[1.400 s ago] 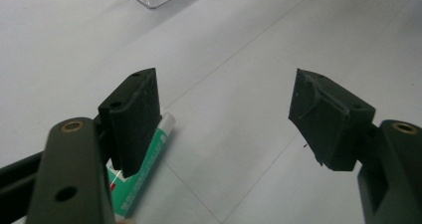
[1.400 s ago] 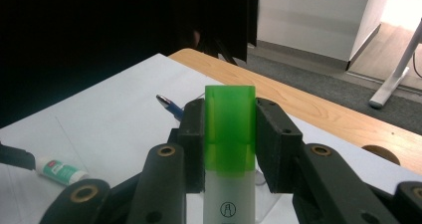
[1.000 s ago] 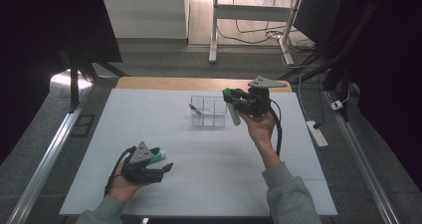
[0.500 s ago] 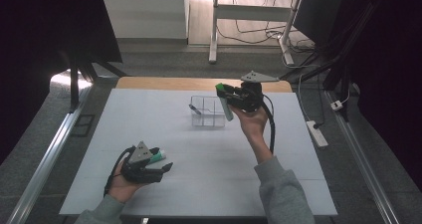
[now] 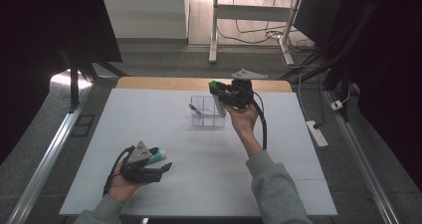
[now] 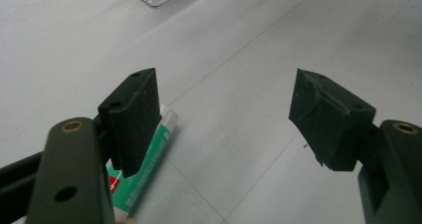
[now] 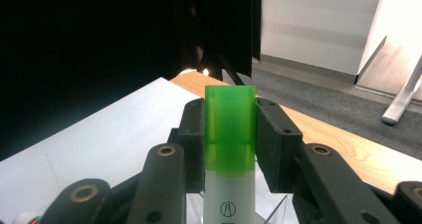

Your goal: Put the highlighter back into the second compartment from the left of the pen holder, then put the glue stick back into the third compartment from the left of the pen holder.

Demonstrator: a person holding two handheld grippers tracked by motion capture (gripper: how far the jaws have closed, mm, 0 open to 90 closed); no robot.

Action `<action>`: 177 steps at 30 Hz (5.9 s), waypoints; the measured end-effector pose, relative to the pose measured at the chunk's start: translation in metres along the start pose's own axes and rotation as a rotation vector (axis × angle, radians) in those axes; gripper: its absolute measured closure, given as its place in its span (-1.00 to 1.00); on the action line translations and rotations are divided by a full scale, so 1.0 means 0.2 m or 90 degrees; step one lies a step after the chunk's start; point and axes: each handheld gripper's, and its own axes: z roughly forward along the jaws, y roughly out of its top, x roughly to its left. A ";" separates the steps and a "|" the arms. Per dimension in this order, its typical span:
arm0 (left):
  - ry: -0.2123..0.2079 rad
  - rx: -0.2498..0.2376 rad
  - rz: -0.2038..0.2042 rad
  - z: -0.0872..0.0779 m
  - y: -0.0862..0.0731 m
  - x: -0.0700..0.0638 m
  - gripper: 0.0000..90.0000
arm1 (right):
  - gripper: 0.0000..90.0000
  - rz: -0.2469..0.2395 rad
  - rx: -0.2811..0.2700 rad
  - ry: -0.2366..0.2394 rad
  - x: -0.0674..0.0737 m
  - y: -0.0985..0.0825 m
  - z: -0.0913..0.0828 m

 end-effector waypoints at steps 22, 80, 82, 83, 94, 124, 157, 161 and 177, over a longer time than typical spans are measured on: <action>-0.003 0.004 0.000 0.00 0.00 0.01 -0.39 | 0.49 0.010 0.003 -0.015 -0.02 0.03 0.17; 0.002 0.009 0.000 0.00 -0.01 0.02 -0.39 | 0.07 -0.029 0.079 0.005 -0.03 -0.14 0.10; 0.004 0.009 0.000 0.00 -0.02 0.03 -0.39 | 0.07 -0.032 0.081 0.008 -0.03 -0.16 0.07; 0.004 0.009 -0.001 0.00 -0.02 0.03 -0.39 | 0.07 -0.033 0.081 0.009 -0.03 -0.17 0.05; 0.007 0.011 -0.003 -0.01 -0.02 0.03 -0.39 | 0.06 -0.034 0.106 0.011 -0.04 -0.31 -0.17; 0.022 -0.006 -0.041 -0.12 -0.01 0.15 -0.39 | 0.04 -0.045 0.165 -0.010 -0.06 -0.70 -0.61; 0.032 0.154 0.043 -0.13 -0.05 0.30 -0.38 | 0.00 -0.040 0.194 -0.028 -0.10 -0.79 -0.68; 0.022 0.171 0.053 -0.10 -0.05 0.29 -0.37 | -0.01 -0.041 0.191 -0.031 -0.10 -0.78 -0.69; 0.009 0.247 0.089 -0.01 -0.03 0.29 -0.35 | -0.03 -0.043 0.206 -0.030 -0.10 -0.79 -0.68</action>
